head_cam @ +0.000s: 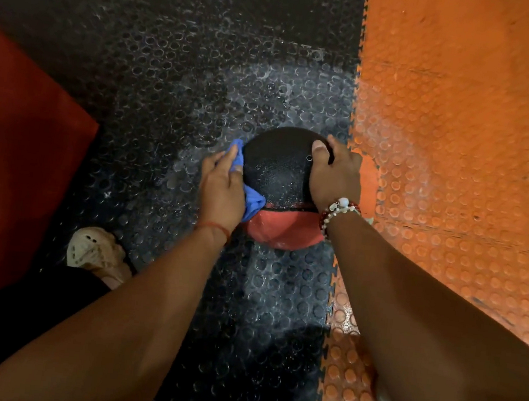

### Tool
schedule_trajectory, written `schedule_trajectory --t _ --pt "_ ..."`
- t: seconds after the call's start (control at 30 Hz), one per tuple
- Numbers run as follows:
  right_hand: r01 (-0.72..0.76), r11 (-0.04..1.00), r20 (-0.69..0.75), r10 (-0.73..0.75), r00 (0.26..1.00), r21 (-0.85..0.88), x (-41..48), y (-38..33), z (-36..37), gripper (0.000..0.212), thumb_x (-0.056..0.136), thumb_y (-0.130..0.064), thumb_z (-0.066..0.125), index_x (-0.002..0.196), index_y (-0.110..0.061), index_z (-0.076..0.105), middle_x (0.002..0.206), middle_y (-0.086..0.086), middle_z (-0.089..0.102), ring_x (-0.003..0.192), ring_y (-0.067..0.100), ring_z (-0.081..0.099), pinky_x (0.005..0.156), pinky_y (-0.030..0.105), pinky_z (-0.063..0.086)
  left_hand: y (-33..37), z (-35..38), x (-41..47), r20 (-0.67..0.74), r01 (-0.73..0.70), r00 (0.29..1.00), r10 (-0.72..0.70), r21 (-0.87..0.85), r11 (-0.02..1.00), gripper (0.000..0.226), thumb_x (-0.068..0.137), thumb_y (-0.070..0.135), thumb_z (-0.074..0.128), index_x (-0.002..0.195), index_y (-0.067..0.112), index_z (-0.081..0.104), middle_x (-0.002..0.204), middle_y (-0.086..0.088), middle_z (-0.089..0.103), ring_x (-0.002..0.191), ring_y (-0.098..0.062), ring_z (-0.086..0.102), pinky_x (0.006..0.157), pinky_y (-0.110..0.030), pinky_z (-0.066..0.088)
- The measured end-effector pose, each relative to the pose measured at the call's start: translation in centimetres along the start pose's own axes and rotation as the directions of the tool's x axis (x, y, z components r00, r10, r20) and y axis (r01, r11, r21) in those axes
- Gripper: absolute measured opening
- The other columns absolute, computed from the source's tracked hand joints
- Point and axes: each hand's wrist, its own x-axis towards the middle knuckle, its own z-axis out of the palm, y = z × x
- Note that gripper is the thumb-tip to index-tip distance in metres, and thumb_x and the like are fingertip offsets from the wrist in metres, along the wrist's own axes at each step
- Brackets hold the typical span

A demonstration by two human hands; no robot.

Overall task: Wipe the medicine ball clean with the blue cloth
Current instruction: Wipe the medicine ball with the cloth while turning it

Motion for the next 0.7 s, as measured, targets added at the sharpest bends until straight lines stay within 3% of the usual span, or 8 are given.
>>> schedule_trajectory --t 0.13,0.27,0.37,0.43,0.5,0.57,0.63,0.7 --pt "0.019 1.0 -0.04 -0.02 0.999 -0.012 -0.2 0.5 0.2 0.048 0.088 -0.057 0.037 0.132 -0.037 0.045 0.139 0.0 0.037 0.125 0.026 0.045 0.105 0.047 0.035 0.9 0.8 -2.2 0.007 -0.234 0.972 0.234 0.033 0.972 0.038 0.094 0.0 0.048 0.13 0.001 0.058 0.135 -0.018 0.045 0.128 -0.02 0.042 0.108 -0.006 0.021" --pt "0.028 0.999 -0.075 -0.025 0.997 0.035 -0.8 1.8 -0.5 0.047 0.092 -0.052 0.037 0.134 -0.033 0.044 0.139 0.002 0.037 0.122 0.028 0.047 0.102 0.043 0.038 1.0 1.3 -1.5 0.161 -0.524 0.846 0.508 0.082 0.848 0.041 0.091 0.004 0.042 0.129 0.0 0.058 0.134 -0.022 0.049 0.129 -0.031 0.043 0.113 -0.016 0.024" --pt "0.003 0.996 -0.103 0.006 0.995 0.086 -1.3 2.5 -0.7 0.047 0.093 -0.051 0.038 0.135 -0.032 0.043 0.139 0.003 0.035 0.12 0.026 0.048 0.1 0.043 0.04 1.2 1.5 0.1 0.171 -0.427 0.896 0.41 0.073 0.901 0.041 0.096 0.004 0.041 0.134 0.002 0.054 0.138 -0.018 0.045 0.131 -0.027 0.043 0.112 -0.014 0.025" --pt "-0.029 0.993 -0.123 0.042 0.992 0.111 -1.9 2.8 -0.7 0.05 0.09 -0.056 0.038 0.135 -0.033 0.042 0.139 0.001 0.034 0.12 0.026 0.048 0.1 0.045 0.041 1.3 1.6 0.5 0.081 -0.173 0.982 0.173 -0.009 0.985 0.038 0.1 0.005 0.042 0.136 0.004 0.053 0.136 -0.013 0.043 0.124 -0.015 0.045 0.103 0.0 0.024" --pt "-0.039 0.991 -0.131 0.056 0.99 0.128 -2.7 3.2 -0.8 0.056 0.086 -0.062 0.04 0.134 -0.035 0.041 0.137 0.0 0.033 0.117 0.026 0.049 0.097 0.045 0.042 1.5 1.6 0.3 0.017 0.026 1.0 -0.026 -0.038 0.999 0.037 0.102 0.009 0.042 0.137 0.005 0.053 0.134 -0.011 0.042 0.112 -0.006 0.041 0.089 0.01 0.02" --pt "-0.023 0.989 -0.139 0.044 0.989 0.144 -3.3 3.8 -0.9 0.058 0.085 -0.062 0.043 0.135 -0.033 0.04 0.136 0.0 0.034 0.117 0.025 0.049 0.094 0.04 0.042 1.6 1.6 -0.9 -0.002 -0.013 1.0 0.013 -0.011 1.0 0.036 0.101 0.007 0.044 0.135 0.004 0.054 0.133 -0.011 0.043 0.112 -0.002 0.041 0.092 0.008 0.02" --pt "-0.006 0.99 -0.144 0.026 0.989 0.143 -3.5 4.4 -1.3 0.058 0.085 -0.059 0.043 0.135 -0.031 0.04 0.135 0.002 0.035 0.118 0.024 0.048 0.091 0.034 0.039 1.9 1.7 -3.0 0.019 -0.174 0.985 0.174 -0.002 0.985 0.037 0.097 0.004 0.043 0.133 0.002 0.056 0.134 -0.014 0.043 0.121 -0.002 0.04 0.105 -0.005 0.026" --pt "0.007 0.989 -0.146 0.015 0.989 0.147 -3.6 4.7 -1.5 0.058 0.085 -0.057 0.042 0.136 -0.029 0.04 0.135 0.003 0.036 0.119 0.023 0.047 0.088 0.03 0.035 1.8 1.9 -4.6 0.08 -0.351 0.934 0.348 0.032 0.936 0.041 0.094 0.006 0.041 0.131 0.001 0.057 0.135 -0.017 0.045 0.13 -0.018 0.041 0.112 -0.02 0.03"
